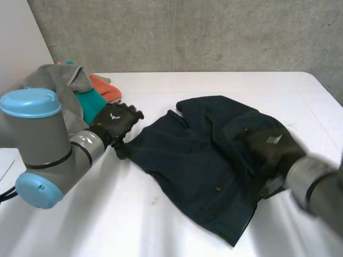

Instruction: Fold the laundry.

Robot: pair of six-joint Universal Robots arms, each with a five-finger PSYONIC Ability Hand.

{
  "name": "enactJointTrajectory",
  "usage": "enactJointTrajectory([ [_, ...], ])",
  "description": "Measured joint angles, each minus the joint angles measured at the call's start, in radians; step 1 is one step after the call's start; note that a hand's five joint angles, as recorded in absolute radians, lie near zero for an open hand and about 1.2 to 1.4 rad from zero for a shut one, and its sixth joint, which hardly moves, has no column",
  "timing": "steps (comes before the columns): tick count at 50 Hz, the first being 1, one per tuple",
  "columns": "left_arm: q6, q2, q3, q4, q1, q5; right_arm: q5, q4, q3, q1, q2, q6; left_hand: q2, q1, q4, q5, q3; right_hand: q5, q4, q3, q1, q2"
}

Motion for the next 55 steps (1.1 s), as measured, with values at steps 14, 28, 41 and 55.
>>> enactJointTrajectory([
  [14, 0.13, -0.27, 0.166, -0.002, 0.053, 0.104, 0.208, -0.295, 0.214, 0.331, 0.141, 0.036, 0.399, 0.435, 0.402, 0.405, 0.394, 0.075, 0.081, 0.084, 0.062, 0.082],
  [28, 0.117, -0.261, 0.204, 0.004, 0.003, 0.034, 0.266, -0.468, 0.187, 0.313, 0.24, -0.131, 0.93, 0.88, 0.933, 0.903, 0.92, 0.951, 0.956, 0.942, 0.822, 0.954],
  [41, -0.002, 0.243, 0.188, 0.005, -0.066, -0.073, 0.252, -0.26, -0.135, 0.171, -0.085, -0.364, 0.93, 0.88, 0.934, 0.903, 0.92, 0.963, 0.958, 0.974, 0.882, 0.961],
  [55, -0.128, 0.647, 0.294, 0.038, -0.077, -0.197, 0.17, 0.081, -0.694, 0.058, -0.226, -0.33, 0.932, 0.88, 0.934, 0.903, 0.924, 0.963, 0.959, 0.974, 0.895, 0.97],
])
